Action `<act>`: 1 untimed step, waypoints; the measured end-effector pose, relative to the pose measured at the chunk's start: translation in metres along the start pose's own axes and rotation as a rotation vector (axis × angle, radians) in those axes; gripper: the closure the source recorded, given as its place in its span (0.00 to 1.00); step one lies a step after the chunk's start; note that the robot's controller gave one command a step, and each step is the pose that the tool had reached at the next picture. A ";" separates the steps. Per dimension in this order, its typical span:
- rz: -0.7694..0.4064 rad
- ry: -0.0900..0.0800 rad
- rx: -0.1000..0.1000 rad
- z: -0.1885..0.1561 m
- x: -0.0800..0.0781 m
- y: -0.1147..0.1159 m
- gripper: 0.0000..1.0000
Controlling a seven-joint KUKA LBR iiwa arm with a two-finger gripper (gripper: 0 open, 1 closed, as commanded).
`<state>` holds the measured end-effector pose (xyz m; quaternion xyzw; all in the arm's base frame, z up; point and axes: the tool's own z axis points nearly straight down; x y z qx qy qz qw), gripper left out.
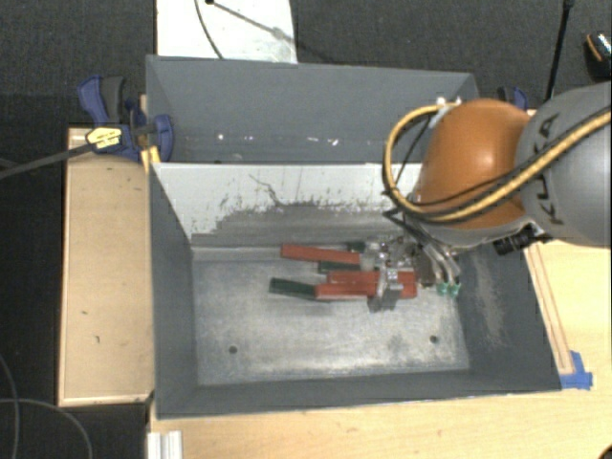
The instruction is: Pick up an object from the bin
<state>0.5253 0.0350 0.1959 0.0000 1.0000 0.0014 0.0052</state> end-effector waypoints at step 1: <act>-0.415 0.005 0.004 -0.044 0.010 -0.064 1.00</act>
Offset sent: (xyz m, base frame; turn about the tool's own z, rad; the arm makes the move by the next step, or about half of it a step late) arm -0.0121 -0.0615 0.0421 -0.4190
